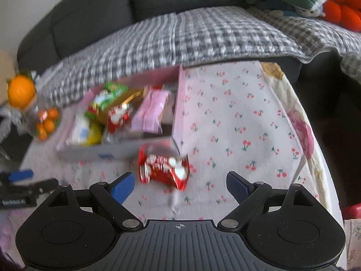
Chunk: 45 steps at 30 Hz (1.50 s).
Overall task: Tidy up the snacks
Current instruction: 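Withdraw both open grippers toward the silver candy and red-white candy pack, then grasp the silver candy with the left gripper while the right grasps the red-white pack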
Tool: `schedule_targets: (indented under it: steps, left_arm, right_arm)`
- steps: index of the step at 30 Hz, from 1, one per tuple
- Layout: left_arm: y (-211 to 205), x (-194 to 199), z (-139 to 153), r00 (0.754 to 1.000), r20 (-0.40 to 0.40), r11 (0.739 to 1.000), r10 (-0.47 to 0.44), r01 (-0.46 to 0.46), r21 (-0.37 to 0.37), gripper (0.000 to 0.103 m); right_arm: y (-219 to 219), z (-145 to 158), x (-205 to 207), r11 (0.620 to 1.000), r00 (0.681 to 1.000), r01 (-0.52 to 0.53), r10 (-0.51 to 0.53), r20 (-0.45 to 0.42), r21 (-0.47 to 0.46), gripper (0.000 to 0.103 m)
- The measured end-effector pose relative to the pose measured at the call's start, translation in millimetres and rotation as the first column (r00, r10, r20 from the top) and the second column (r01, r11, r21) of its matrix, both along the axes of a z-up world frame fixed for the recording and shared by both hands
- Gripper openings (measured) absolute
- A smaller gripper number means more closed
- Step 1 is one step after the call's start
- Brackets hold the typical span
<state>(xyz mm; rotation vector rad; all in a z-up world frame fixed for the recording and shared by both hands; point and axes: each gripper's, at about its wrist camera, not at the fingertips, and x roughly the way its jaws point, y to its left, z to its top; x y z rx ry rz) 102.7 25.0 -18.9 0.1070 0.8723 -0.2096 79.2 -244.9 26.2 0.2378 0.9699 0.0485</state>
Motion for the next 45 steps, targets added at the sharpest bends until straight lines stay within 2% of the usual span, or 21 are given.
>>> schedule_targets:
  steps: [7,15,19,25,33,37,45]
  left_arm:
    - [6,-3,-17,0.999,-0.032,0.999,-0.029,0.03,0.041,0.102]
    - [10,-8,-35,0.993,-0.052,0.991,-0.104,0.108,0.079,0.097]
    - [11,-11,-43,0.989,-0.059,0.985,-0.138,0.143,0.096,0.094]
    - [16,-15,-47,0.986,-0.016,0.983,-0.167,0.167,0.071,0.096]
    - [23,-17,-55,0.983,0.039,0.984,-0.179,0.18,-0.002,0.101]
    - [24,-19,-56,0.981,0.059,0.982,-0.186,0.187,-0.006,0.101]
    - [23,-20,-56,0.978,0.067,0.98,-0.199,0.2,-0.008,0.093]
  right_arm:
    - [19,-18,2,0.999,0.997,-0.041,0.039,-0.062,-0.031,0.091]
    - [37,-40,13,0.998,0.992,-0.029,0.022,-0.127,-0.053,0.091]
    - [47,-45,20,0.996,0.991,-0.031,0.019,-0.13,-0.088,0.093]
    - [58,-49,29,0.991,0.993,-0.03,0.014,-0.12,-0.131,0.096]
    - [65,-53,36,0.984,0.995,-0.017,0.0,-0.096,-0.175,0.096]
    - [66,-54,38,0.982,0.996,-0.01,-0.006,-0.084,-0.19,0.096]
    - [65,-54,42,0.981,0.997,0.03,-0.044,-0.069,-0.193,0.096]
